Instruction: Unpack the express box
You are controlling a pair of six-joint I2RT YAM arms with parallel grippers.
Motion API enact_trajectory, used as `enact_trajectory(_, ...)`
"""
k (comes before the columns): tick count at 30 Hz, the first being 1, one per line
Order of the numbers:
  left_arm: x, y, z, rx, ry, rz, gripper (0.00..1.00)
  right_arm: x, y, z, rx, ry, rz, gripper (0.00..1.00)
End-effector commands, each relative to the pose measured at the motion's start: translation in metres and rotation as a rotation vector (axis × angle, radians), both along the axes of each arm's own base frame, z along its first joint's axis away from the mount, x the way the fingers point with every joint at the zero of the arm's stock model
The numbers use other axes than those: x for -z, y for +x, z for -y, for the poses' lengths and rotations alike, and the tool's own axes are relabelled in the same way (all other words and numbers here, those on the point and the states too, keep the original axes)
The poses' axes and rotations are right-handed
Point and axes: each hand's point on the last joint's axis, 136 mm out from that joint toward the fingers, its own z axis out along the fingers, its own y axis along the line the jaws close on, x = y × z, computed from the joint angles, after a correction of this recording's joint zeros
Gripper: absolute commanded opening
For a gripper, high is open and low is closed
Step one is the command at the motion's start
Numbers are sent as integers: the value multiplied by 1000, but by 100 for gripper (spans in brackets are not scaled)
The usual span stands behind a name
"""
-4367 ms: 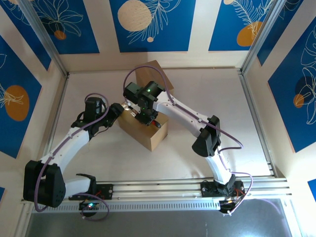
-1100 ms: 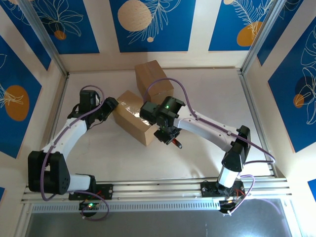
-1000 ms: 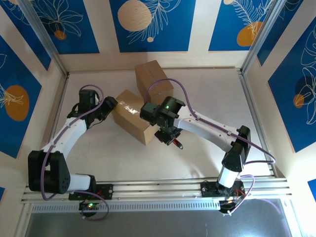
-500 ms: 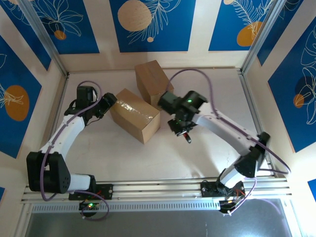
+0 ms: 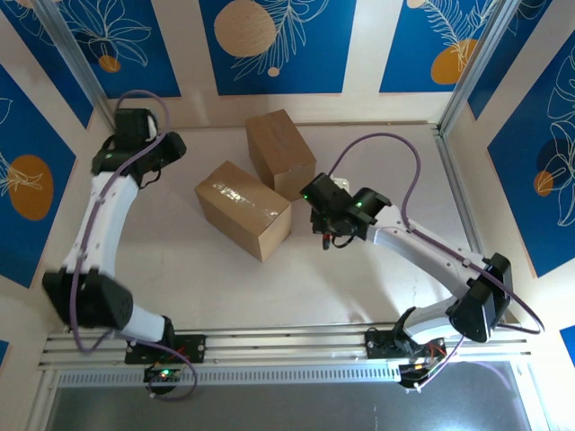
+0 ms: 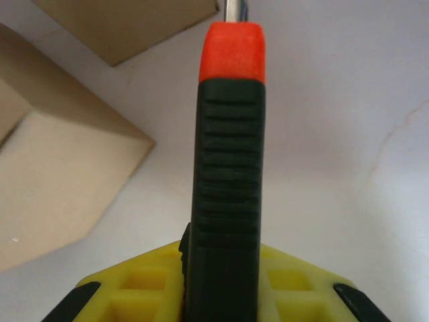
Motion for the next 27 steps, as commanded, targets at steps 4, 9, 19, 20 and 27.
enact_trajectory(4,80,19,-19,-9,117,-193,42,25,9,-27,115,76,2,0)
enact_trajectory(9,102,30,-9,20,71,-190,40,44,18,-45,110,106,-65,0)
enact_trajectory(19,142,12,11,68,-6,-234,40,47,50,-66,93,150,-93,0)
enact_trajectory(20,146,9,13,75,-11,-242,39,47,52,-66,93,153,-91,0)
enact_trajectory(27,148,-27,23,96,-25,-252,39,48,68,-66,81,172,-91,0)
